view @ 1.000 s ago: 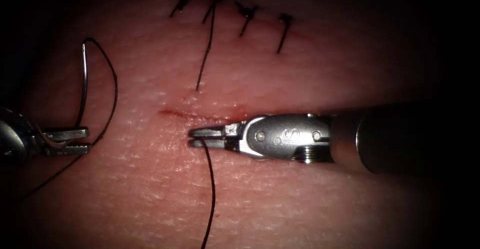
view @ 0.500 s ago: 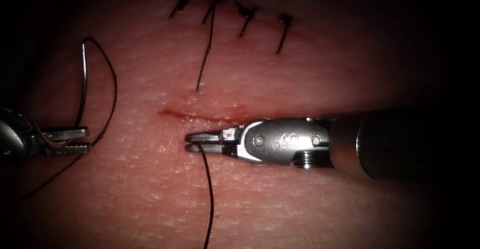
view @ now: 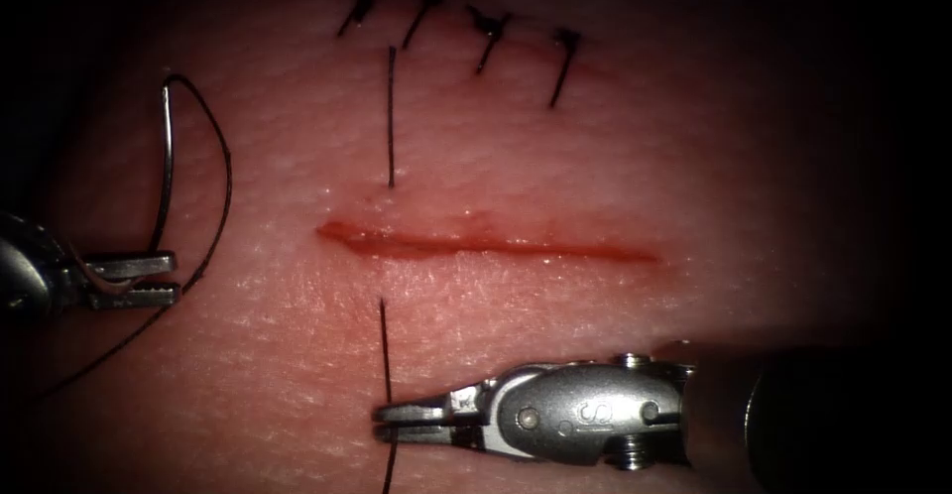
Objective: Wound Closure
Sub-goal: Using the right grasper, grab the long suture end and pull it down through the wound until a short end it left on top, then use the right hand to grab the suture tail and lengthen it
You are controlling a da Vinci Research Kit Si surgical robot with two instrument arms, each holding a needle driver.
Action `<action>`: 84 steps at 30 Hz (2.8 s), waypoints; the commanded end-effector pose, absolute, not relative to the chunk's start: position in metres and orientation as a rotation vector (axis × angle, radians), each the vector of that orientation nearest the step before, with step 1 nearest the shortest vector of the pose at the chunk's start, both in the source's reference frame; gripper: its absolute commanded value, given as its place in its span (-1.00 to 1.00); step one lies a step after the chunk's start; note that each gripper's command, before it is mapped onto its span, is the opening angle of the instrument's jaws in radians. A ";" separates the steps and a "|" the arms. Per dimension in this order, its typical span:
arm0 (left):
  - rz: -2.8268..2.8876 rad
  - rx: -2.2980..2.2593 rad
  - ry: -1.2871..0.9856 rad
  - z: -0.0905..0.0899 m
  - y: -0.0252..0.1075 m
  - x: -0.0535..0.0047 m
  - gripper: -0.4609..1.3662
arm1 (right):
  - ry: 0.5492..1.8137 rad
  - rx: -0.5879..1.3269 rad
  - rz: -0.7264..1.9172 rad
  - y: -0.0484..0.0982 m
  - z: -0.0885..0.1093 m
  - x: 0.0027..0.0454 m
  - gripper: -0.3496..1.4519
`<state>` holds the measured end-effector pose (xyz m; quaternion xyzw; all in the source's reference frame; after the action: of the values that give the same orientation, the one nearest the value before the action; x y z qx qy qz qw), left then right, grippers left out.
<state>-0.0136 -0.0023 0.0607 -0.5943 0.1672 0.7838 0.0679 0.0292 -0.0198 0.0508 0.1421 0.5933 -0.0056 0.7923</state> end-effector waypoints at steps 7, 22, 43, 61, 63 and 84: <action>2.367 -1.794 0.495 0.061 -0.002 -0.0137 -0.88 | 1.274 0.339 -0.009 -0.022 0.049 0.0285 -1.00; 2.367 -1.790 0.499 0.061 -0.002 -0.0138 -0.88 | 1.297 0.303 0.018 -0.022 0.049 0.0300 0.13; 2.368 -1.793 0.497 0.061 -0.002 -0.0139 -0.88 | 1.137 0.170 0.079 -0.016 0.050 0.0199 0.99; 2.377 -1.796 0.509 0.061 -0.003 -0.0141 -0.88 | 1.105 0.372 1.020 -0.006 0.053 0.0210 0.45; 2.377 -1.796 0.509 0.061 -0.003 -0.0141 -0.88 | 1.093 0.387 1.080 -0.005 0.053 0.0218 0.44; 2.377 -1.797 0.508 0.061 -0.003 -0.0140 -0.88 | 0.914 0.405 1.317 -0.005 0.065 0.0301 0.43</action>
<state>-0.0140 -0.0025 0.0609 -0.5931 0.1709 0.7843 0.0616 0.0301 -0.0046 0.0654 0.1767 0.4027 0.5922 0.6752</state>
